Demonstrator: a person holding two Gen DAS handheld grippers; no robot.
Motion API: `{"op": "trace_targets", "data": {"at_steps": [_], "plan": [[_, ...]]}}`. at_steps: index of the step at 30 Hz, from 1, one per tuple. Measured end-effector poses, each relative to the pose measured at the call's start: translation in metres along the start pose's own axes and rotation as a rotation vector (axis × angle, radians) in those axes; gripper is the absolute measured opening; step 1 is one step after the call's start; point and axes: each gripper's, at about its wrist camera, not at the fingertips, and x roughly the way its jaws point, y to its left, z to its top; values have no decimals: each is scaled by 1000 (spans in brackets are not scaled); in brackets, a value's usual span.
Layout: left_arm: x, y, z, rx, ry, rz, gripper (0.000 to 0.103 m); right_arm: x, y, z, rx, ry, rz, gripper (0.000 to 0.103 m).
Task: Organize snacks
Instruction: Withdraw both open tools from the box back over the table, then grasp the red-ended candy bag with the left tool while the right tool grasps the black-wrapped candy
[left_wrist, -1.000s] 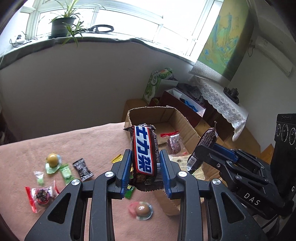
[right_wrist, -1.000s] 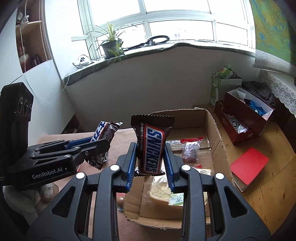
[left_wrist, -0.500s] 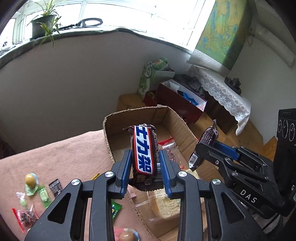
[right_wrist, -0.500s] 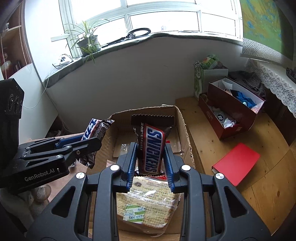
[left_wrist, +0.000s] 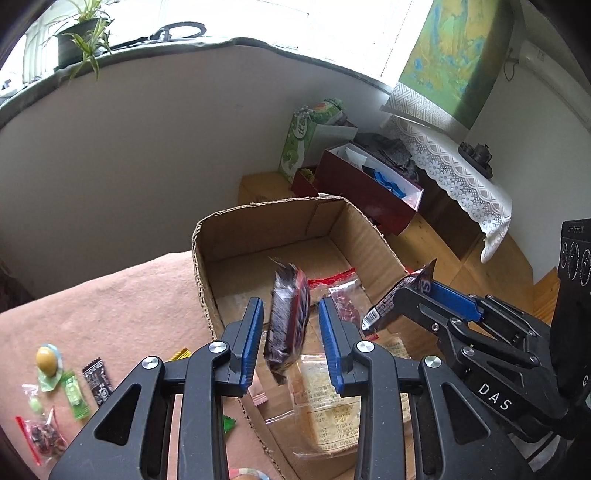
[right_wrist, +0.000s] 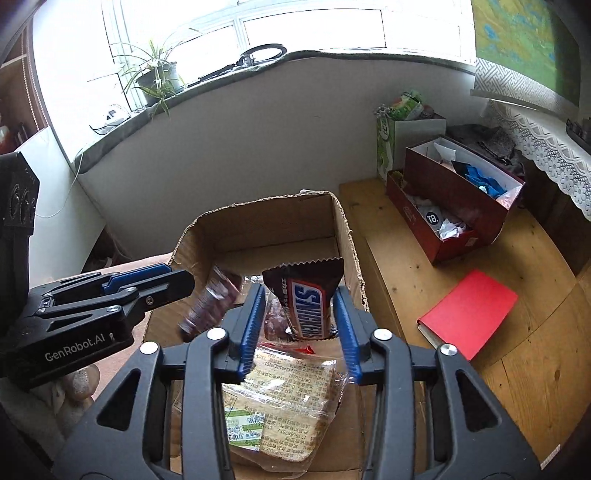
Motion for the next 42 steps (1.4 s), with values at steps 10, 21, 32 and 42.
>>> {"op": "trace_targets", "data": {"at_steps": [10, 21, 32, 42], "plan": [[-24, 9, -4, -26, -30, -21, 33, -30, 9, -3, 1, -42, -16, 57], [-100, 45, -20, -82, -144, -20, 33, -74, 58, -27, -51, -79, 19, 61], [-167, 129, -67, -191, -220, 61, 33, -94, 131, -63, -96, -114, 153, 61], [-162, 201, -112, -341, -181, 98, 33, -61, 196, -80, -145, -53, 255, 76]]}}
